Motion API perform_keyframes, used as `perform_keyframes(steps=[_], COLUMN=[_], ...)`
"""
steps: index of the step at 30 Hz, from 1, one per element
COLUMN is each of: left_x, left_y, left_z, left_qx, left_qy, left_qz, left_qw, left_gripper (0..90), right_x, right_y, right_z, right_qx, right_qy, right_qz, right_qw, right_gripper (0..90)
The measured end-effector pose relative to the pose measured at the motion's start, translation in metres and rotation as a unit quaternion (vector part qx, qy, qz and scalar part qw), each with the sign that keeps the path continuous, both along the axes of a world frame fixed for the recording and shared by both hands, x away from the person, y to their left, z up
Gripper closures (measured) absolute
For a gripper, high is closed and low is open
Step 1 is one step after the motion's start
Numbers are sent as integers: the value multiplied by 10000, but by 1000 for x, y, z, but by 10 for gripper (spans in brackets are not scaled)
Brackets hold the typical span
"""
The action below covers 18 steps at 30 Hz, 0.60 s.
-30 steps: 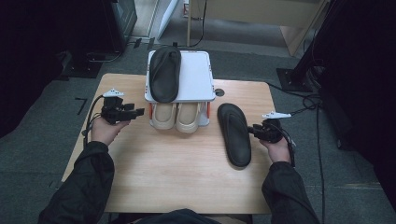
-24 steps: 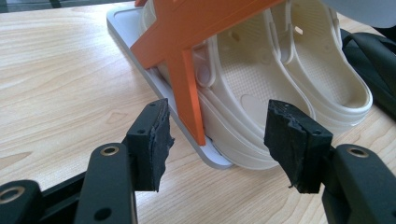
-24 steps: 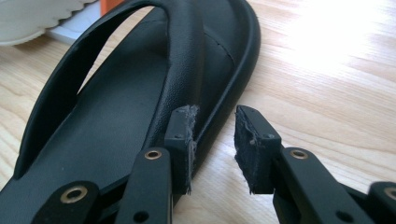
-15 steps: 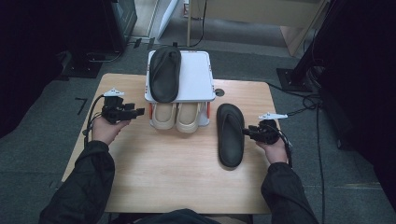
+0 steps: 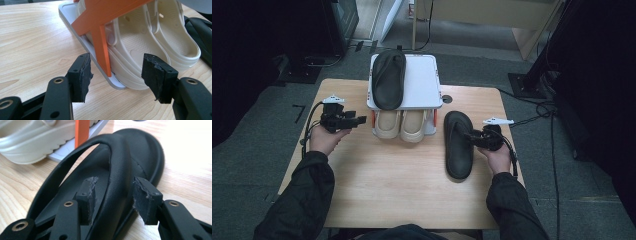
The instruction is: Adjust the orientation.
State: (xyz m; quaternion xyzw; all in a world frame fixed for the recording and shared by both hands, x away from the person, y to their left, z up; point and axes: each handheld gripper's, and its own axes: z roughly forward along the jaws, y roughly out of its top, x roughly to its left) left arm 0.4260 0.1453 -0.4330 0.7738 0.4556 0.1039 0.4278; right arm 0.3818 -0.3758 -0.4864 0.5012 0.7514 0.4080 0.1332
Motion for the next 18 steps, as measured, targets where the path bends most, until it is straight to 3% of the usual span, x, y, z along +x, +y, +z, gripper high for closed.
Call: perform_keyframes(steps=[7,12,18], left_x=[-1,-1,-1], left_y=[2,2,2], left_z=[0,0,-1], left_qx=[18,-2,23], left_qy=[21,9,8], left_qz=[-78,-57,-71], left_qw=[10000,10000,10000], left_gripper=[403,404,404], right_x=[11,14,15], right_y=[7,10,10], right_z=[-9,-11,-8], right_qx=[-73,-183,-51], right_qy=[115,166,359], right_qz=[25,-42,-253], right_qw=[9999,9997,9990], right_gripper=[543,636,665])
